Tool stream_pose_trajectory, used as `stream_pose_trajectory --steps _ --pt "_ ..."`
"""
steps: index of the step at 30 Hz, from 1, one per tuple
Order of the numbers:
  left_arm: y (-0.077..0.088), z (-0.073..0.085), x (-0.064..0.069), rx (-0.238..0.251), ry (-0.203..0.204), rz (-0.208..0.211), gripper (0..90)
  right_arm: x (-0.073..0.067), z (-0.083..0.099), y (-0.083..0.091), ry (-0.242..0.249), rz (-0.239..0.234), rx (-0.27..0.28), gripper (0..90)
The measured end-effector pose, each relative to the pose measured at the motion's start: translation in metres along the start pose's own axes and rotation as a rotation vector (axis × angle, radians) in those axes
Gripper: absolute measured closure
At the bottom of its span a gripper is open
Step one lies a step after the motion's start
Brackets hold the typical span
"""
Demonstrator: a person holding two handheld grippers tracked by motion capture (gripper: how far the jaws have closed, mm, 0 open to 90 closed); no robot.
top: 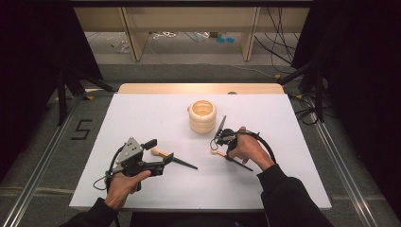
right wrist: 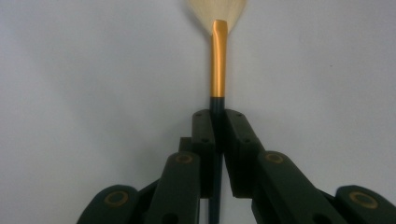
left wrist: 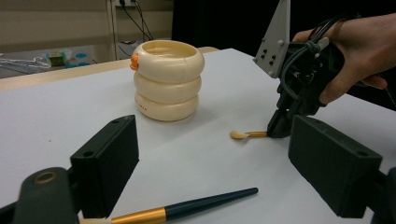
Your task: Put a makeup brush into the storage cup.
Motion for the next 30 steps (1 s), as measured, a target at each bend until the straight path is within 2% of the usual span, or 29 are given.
stream_pose_trajectory --steps 2,3,4,6,9,10,12,13,14,15,17,20,24,25,28,30 --pt "0.0 0.0 0.0 0.0 -0.001 0.0 15.8 -0.001 0.0 0.001 -0.004 -0.001 0.004 83.3" --pt "0.0 0.0 0.0 0.0 -0.001 0.0 15.8 -0.004 -0.001 0.003 -0.03 -0.018 0.004 83.2" --pt "0.0 0.0 0.0 -0.001 -0.002 -0.001 15.8 -0.002 -0.001 0.004 -0.011 -0.017 0.018 83.2" --pt "0.0 0.0 -0.001 0.0 -0.002 -0.001 15.8 0.0 -0.002 0.01 -0.008 -0.02 0.046 83.2" --pt "0.0 0.0 0.0 0.001 -0.002 -0.001 15.8 0.0 -0.003 0.013 -0.026 -0.018 0.055 83.2" --pt "0.0 0.0 -0.001 0.0 -0.003 -0.001 15.8 0.002 -0.003 0.017 -0.018 -0.019 0.078 83.2" --pt "0.0 -0.001 -0.001 0.001 -0.005 -0.001 15.8 0.003 -0.003 0.019 -0.021 -0.017 0.088 83.2" --pt "0.0 -0.001 -0.001 0.001 -0.004 -0.001 15.8 0.005 -0.004 0.025 -0.022 -0.013 0.115 83.2" --pt "0.0 -0.001 -0.001 0.001 -0.004 -0.001 15.8 0.005 -0.004 0.025 -0.022 -0.013 0.115 83.2" --pt "0.0 -0.001 -0.001 0.002 -0.004 -0.001 15.8 0.007 -0.005 0.032 -0.029 -0.015 0.152 83.2" --pt "0.0 -0.001 -0.001 0.002 -0.004 0.001 15.8 0.008 -0.006 0.035 -0.028 -0.014 0.168 83.2" --pt "0.0 -0.001 -0.001 0.001 -0.004 -0.001 15.8 0.01 -0.009 0.046 -0.03 -0.016 0.242 83.2" --pt "0.0 0.0 0.0 0.0 -0.001 -0.001 15.8 0.012 -0.011 0.052 -0.026 -0.001 0.271 83.2" --pt "0.0 -0.001 0.0 0.001 -0.002 0.0 15.8 0.012 -0.014 0.053 -0.019 -0.003 0.299 83.2" --pt "0.0 -0.001 -0.001 0.002 -0.003 0.0 15.8 0.013 -0.016 0.056 -0.022 0.002 0.329 83.2" --pt "0.0 -0.001 -0.001 0.002 -0.002 0.001 15.8 0.012 -0.019 0.059 -0.038 -0.02 0.364 83.2"
Point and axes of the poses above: each handheld gripper's, and its own axes: y roughly backward along the jaws, z roughly out of its underside, x roughly to its right, the point moved 8 cm from there along -y, roughly forward along the jaws, and after that the axes turned 3 degrees about z, right-handed, at the moved point
